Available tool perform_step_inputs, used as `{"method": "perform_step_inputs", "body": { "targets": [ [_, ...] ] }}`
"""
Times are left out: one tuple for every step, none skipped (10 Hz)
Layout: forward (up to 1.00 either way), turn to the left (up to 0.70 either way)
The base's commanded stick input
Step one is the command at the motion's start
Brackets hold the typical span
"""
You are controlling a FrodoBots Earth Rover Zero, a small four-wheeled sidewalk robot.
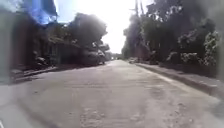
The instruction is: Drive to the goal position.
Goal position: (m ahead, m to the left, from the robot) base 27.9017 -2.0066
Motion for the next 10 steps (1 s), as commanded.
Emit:
{"method": "perform_step_inputs", "body": {
  "targets": [
    [0.70, -0.03],
    [0.70, -0.03],
    [0.70, -0.03],
    [0.70, -0.03],
    [0.70, -0.25],
    [0.70, -0.35],
    [0.70, -0.35],
    [0.70, -0.35],
    [0.70, -0.35],
    [0.70, -0.35]
  ]
}}
